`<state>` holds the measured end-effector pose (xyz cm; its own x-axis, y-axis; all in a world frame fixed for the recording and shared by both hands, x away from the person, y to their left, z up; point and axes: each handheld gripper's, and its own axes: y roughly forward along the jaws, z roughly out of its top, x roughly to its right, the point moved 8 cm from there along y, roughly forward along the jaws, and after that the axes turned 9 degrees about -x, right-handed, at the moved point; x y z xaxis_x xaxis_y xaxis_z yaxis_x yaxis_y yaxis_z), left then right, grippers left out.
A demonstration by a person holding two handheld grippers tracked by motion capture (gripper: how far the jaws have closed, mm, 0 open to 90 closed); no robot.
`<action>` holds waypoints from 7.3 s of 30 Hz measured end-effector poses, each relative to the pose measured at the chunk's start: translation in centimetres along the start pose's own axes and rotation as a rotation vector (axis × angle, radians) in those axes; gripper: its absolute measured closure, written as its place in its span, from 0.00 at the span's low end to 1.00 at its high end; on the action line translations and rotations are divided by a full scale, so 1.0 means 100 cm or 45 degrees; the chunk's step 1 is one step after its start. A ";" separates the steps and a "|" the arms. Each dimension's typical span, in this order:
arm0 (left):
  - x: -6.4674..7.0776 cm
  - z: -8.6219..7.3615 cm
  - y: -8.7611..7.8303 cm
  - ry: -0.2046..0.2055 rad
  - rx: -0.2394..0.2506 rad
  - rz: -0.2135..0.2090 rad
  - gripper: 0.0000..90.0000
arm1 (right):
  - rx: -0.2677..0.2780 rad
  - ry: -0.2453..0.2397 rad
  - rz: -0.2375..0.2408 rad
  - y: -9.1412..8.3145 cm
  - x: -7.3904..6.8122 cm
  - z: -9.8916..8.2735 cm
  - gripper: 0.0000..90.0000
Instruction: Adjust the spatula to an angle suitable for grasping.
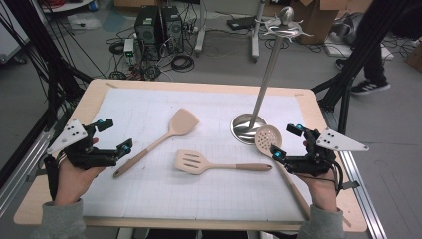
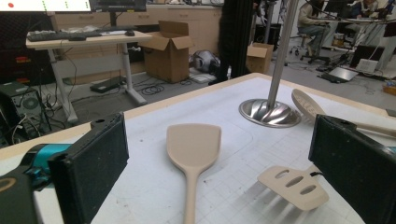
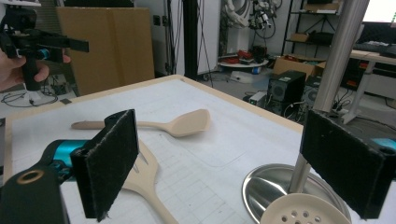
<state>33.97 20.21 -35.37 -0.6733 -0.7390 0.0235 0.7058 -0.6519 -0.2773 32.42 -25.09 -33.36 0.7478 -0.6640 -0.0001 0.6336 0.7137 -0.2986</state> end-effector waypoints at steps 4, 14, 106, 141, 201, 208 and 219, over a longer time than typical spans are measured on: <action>-0.001 -0.004 0.004 -0.008 -0.015 -0.004 0.06 | -0.002 0.014 0.005 -0.001 -0.001 -0.001 0.12; -0.001 -0.007 0.011 0.030 -0.019 0.000 0.06 | -0.007 0.014 0.021 0.001 -0.003 -0.002 0.12; -0.022 -0.106 0.094 0.060 -0.666 -0.062 0.99 | -0.065 0.001 0.003 -0.012 -0.012 -0.015 0.12; 0.003 -0.088 0.173 0.230 -0.724 -0.108 0.99 | -0.064 -0.002 0.015 -0.007 -0.011 -0.015 0.12; -0.058 -0.138 0.019 0.113 -0.768 0.029 0.99 | -0.131 -0.030 0.077 0.024 -0.020 -0.014 0.12; -0.041 -0.139 0.020 0.117 -0.767 -0.047 0.99 | -0.120 -0.041 0.084 0.027 -0.020 -0.011 0.12; 0.008 -0.135 0.039 0.202 -0.754 -0.171 0.99 | -0.118 -0.036 0.084 0.026 -0.020 -0.011 0.12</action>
<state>33.15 19.37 -49.36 -0.8044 -0.5930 -0.0353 0.4016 -0.4991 -0.7679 32.33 -22.11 -35.17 0.7932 -0.6089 0.0039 0.5630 0.7310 -0.3857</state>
